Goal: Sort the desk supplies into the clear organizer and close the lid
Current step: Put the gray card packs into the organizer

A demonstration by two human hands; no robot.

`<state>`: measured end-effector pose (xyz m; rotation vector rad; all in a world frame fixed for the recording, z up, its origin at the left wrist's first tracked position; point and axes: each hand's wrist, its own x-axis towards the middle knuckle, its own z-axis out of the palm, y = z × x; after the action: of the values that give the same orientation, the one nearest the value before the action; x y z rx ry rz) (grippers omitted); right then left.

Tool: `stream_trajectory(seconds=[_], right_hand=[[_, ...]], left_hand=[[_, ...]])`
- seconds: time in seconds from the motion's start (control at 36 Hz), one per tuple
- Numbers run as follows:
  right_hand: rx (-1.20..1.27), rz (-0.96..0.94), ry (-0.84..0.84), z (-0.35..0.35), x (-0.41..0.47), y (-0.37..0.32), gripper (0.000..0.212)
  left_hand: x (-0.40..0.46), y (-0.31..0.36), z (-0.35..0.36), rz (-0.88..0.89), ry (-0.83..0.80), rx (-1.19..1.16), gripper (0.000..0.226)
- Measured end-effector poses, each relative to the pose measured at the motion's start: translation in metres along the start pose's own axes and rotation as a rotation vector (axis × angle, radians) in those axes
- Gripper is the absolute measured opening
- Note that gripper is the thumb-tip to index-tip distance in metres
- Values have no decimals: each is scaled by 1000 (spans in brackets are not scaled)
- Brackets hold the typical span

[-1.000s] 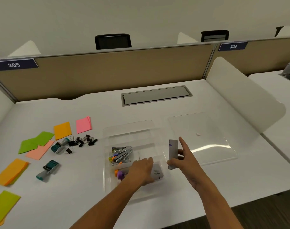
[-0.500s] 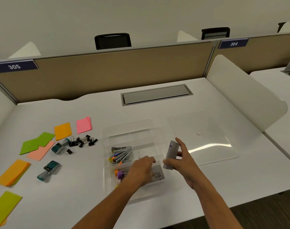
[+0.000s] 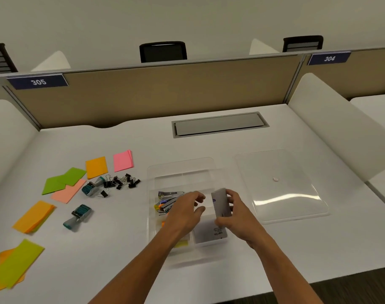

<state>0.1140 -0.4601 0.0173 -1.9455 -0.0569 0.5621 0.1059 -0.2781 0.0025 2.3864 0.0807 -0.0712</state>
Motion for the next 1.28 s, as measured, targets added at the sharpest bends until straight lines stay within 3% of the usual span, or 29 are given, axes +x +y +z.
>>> stream_trajectory(seconds=[0.19,0.42,0.64,0.94,1.14,1.19,1.28], right_hand=[[-558,-164,-247,-1,10,-8,93],[-953,-190,-441,2,25,-8,90],[-1072,-159,-558,6,44,-17,83],[-1237,-216,-610,26,54,-5,80],[-1212,-203,-597,27,53,-6,76],[-1172,-195,-566,25,51,-12,67],[-1093,-230,-527,22,47,-23,37]], left_hand=[[-9,-18,-10,-38,40,-39,27],[-19,-36,-22,-87,80,-102,21],[-29,-45,-30,-132,118,-140,20],[-37,-53,-37,-185,148,-160,21],[-42,-58,-39,-211,152,-161,23],[-43,-59,-40,-224,153,-171,24],[-48,-62,-42,-223,153,-189,22]])
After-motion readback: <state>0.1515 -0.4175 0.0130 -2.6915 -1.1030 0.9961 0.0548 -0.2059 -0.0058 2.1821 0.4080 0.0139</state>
